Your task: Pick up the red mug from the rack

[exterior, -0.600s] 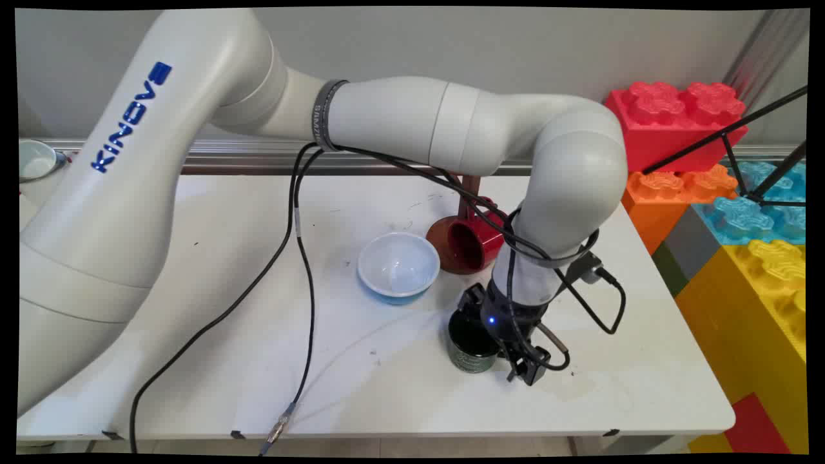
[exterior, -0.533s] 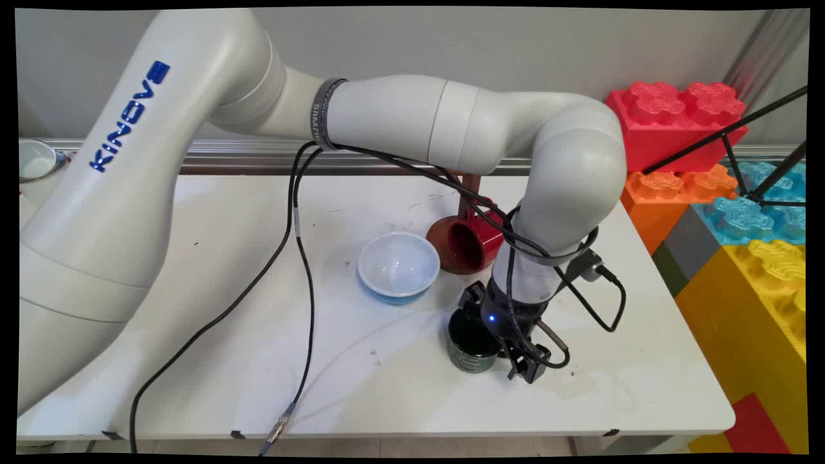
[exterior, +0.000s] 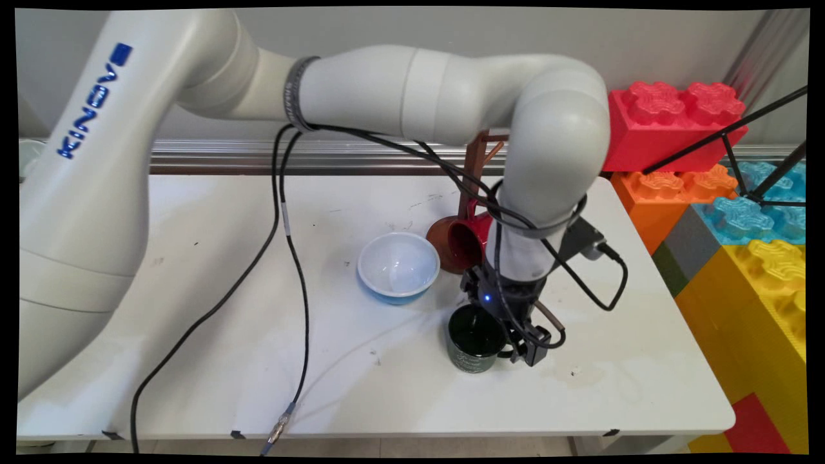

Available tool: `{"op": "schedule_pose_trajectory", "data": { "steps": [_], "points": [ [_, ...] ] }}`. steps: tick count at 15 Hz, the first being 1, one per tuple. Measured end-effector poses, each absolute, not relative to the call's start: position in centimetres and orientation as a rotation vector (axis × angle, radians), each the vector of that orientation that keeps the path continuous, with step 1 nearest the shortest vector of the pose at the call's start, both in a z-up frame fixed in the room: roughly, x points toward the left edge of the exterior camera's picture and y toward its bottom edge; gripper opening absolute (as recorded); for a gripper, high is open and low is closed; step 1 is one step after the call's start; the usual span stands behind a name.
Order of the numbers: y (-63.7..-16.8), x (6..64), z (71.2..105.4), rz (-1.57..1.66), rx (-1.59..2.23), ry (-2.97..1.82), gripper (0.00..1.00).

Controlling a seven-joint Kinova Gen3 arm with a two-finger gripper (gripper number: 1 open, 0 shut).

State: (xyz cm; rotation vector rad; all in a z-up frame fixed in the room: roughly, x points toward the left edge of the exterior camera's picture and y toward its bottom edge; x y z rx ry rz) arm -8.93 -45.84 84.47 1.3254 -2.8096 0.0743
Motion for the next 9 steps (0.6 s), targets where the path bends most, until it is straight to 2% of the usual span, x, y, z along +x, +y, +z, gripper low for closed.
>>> {"op": "schedule_pose_trajectory", "data": {
  "steps": [9],
  "points": [
    [-45.1, -5.3, 88.9, 0.128, 1.258, -2.678, 1.0]
  ]
}}
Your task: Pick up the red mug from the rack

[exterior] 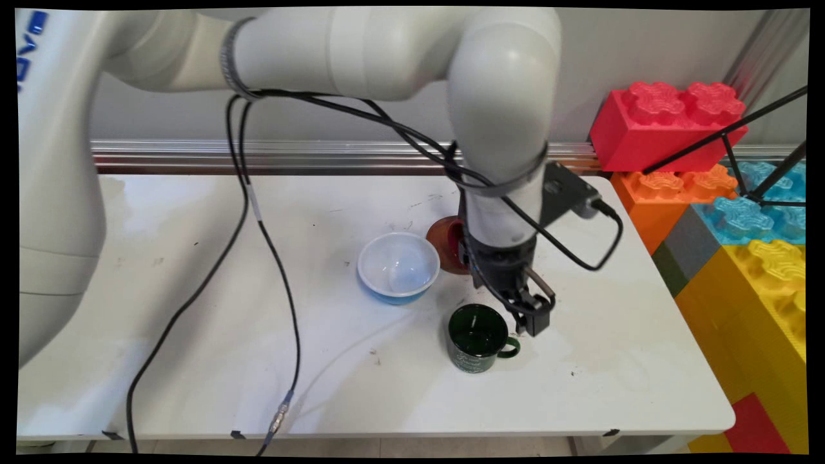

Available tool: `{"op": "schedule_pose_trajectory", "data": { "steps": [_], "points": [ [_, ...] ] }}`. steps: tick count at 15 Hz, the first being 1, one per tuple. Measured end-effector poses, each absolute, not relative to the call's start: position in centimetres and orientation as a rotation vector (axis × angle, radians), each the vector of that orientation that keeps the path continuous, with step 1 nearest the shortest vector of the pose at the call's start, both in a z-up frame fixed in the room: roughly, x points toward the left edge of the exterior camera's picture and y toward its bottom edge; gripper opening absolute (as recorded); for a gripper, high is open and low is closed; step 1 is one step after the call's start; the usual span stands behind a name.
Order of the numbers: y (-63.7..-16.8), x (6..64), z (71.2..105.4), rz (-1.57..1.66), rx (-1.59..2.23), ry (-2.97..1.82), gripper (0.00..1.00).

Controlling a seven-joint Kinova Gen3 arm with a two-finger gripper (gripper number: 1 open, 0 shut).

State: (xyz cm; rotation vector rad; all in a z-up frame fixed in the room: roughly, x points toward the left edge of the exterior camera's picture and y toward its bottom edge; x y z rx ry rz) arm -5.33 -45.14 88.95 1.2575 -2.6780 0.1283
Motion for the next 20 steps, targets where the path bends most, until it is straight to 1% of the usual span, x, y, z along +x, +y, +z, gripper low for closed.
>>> {"op": "schedule_pose_trajectory", "data": {
  "steps": [4, 8, 12, 20],
  "points": [
    [-44.9, -2.6, 89.5, 0.193, 1.288, -2.58, 1.0],
    [-44.5, 1.1, 89.2, 0.263, 1.279, -2.49, 1.0],
    [-43.4, 3.9, 88.0, 0.292, 1.26, -2.401, 1.0],
    [-40.9, 8.5, 84.3, 0.294, 1.233, -2.206, 1.0]
  ]
}}
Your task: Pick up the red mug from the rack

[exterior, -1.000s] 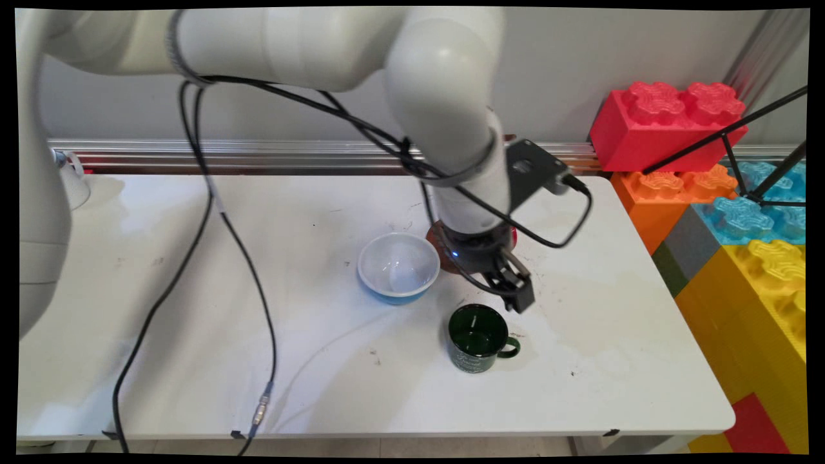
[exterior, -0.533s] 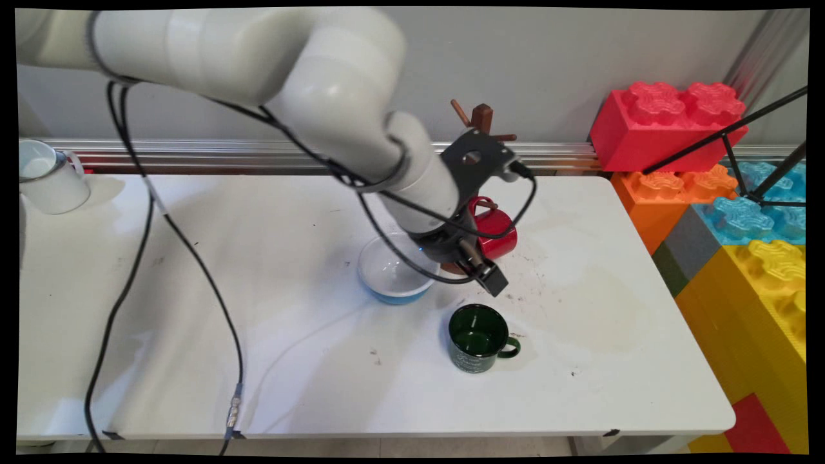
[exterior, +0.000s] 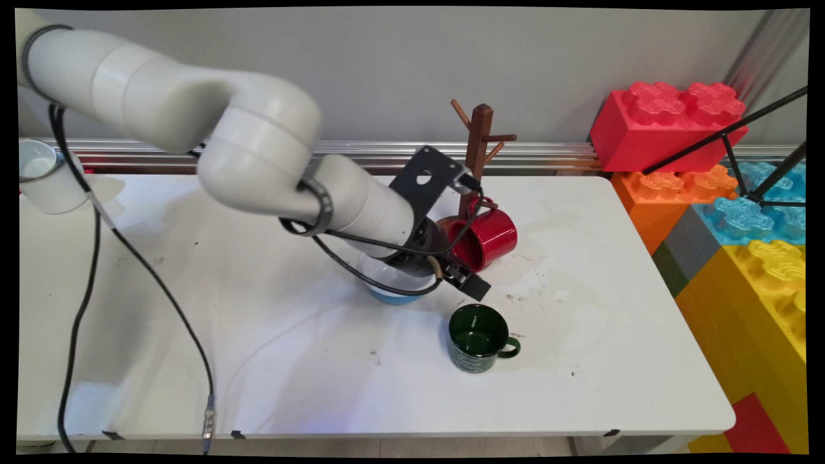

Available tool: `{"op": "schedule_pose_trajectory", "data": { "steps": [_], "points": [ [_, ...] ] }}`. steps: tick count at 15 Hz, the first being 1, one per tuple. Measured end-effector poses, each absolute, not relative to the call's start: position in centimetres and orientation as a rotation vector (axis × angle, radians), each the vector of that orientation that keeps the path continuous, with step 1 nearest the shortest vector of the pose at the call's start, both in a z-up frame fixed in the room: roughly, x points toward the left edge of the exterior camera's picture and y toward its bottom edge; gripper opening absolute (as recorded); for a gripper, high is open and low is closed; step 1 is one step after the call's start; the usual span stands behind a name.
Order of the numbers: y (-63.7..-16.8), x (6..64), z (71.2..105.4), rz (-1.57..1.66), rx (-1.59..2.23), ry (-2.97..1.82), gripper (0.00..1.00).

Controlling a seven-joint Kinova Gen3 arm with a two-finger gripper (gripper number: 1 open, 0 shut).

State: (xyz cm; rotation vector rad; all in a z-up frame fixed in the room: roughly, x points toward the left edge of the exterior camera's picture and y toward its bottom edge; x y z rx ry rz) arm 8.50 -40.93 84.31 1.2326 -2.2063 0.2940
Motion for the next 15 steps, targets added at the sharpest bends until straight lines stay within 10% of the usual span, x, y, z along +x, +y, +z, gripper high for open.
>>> {"op": "schedule_pose_trajectory", "data": {
  "steps": [15],
  "points": [
    [-41.9, 11.5, 79.8, 0.301, 1.179, -1.925, 1.0]
  ]
}}
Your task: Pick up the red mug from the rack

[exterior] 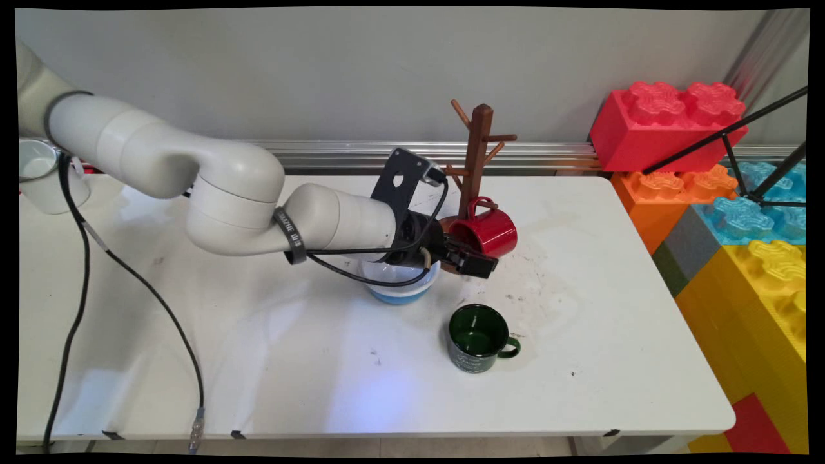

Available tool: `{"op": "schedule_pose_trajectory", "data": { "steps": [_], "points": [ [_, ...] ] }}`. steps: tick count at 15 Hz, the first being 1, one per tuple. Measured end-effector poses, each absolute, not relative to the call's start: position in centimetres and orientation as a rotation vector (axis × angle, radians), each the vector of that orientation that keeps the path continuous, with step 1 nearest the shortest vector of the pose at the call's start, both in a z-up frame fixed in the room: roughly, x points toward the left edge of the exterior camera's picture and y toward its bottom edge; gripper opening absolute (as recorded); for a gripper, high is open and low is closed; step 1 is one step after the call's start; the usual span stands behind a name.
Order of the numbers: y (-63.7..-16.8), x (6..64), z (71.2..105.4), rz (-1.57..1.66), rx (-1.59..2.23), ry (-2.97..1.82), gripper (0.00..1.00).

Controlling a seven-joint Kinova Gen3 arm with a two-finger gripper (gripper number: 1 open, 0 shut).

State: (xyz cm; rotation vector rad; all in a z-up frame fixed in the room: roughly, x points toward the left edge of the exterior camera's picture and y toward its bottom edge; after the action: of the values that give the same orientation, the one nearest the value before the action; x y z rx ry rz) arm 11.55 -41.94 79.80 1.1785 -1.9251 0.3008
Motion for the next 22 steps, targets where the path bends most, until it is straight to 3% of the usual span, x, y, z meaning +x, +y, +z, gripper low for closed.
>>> {"op": "schedule_pose_trajectory", "data": {
  "steps": [22],
  "points": [
    [-44.3, 11.0, 75.1, 0.109, 1.443, -1.567, 1.0]
  ]
}}
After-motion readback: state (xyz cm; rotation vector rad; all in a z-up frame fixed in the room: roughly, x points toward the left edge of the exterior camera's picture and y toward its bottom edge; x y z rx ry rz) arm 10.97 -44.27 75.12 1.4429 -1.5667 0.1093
